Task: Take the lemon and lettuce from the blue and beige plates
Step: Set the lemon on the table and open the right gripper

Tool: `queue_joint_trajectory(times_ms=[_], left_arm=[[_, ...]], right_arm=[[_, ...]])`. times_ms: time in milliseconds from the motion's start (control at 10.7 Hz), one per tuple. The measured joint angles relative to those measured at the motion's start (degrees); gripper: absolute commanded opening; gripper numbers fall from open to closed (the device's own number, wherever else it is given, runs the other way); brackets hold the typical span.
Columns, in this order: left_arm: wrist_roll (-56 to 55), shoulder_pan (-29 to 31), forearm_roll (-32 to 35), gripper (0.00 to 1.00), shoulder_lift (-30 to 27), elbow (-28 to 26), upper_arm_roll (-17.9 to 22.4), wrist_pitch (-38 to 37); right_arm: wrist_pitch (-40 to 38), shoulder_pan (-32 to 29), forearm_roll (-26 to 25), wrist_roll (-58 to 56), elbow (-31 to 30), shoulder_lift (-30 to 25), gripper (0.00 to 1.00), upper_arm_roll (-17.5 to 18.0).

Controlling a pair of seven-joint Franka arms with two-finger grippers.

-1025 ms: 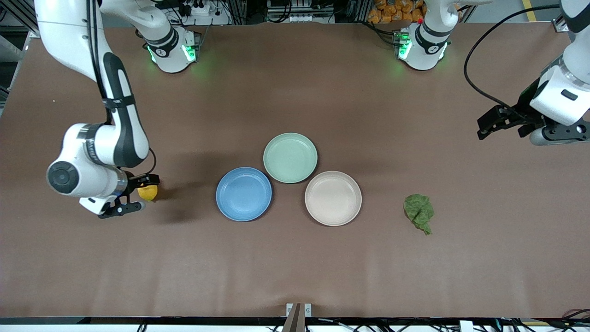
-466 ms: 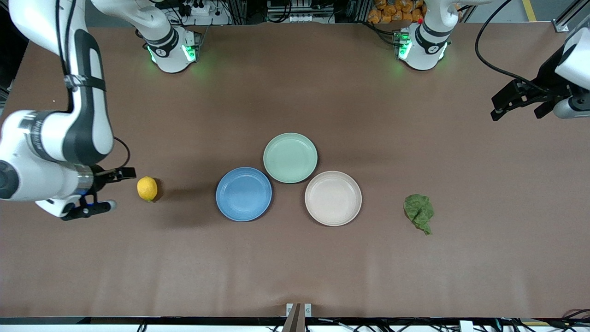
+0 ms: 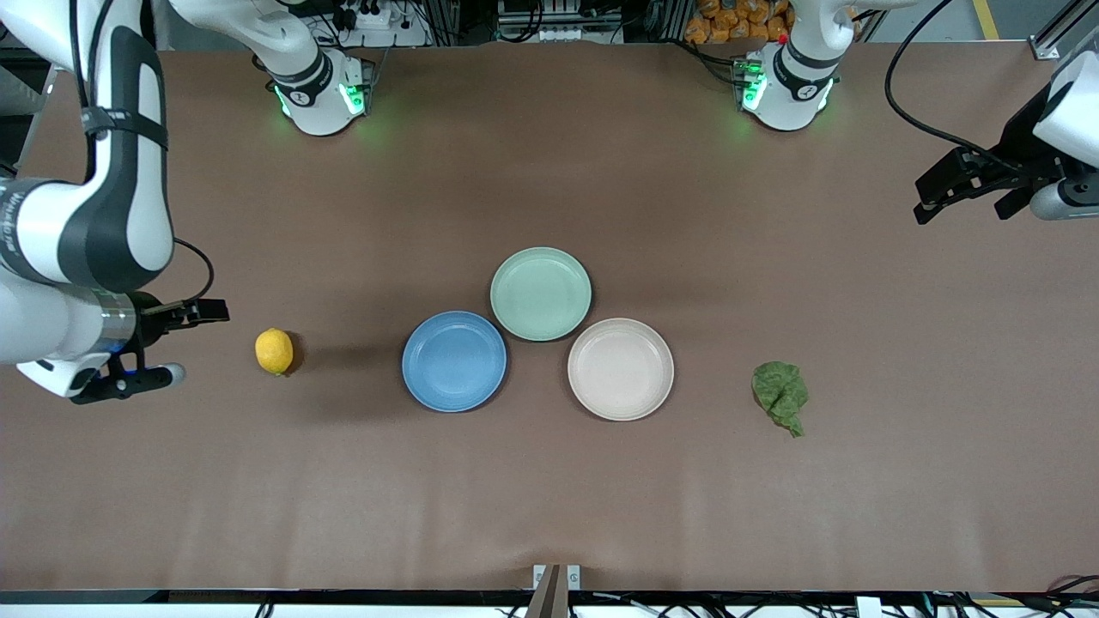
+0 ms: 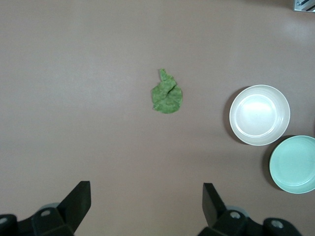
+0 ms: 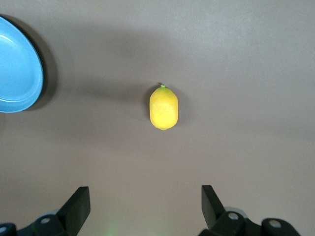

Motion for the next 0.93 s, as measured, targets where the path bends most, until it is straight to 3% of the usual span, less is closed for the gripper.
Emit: queue_joint_trajectory(times_ms=[466, 745, 932], left_arm=[[0.0, 0.0, 0.0, 1.00, 0.0, 0.0, 0.0, -0.2], [0.0, 0.0, 0.0, 1.00, 0.0, -0.1, 0.0, -0.2], [0.0, 0.0, 0.0, 1.00, 0.1, -0.1, 0.0, -0.2]], right_arm=[[-0.1, -0.4, 0.0, 0.0, 2.1, -3.3, 1.00, 0.0], [-0.7, -5.4, 0.1, 0.0, 1.3, -7.2, 1.00, 4.6], [0.1, -6.6, 0.1, 0.0, -1.6, -10.3, 1.00, 5.8]])
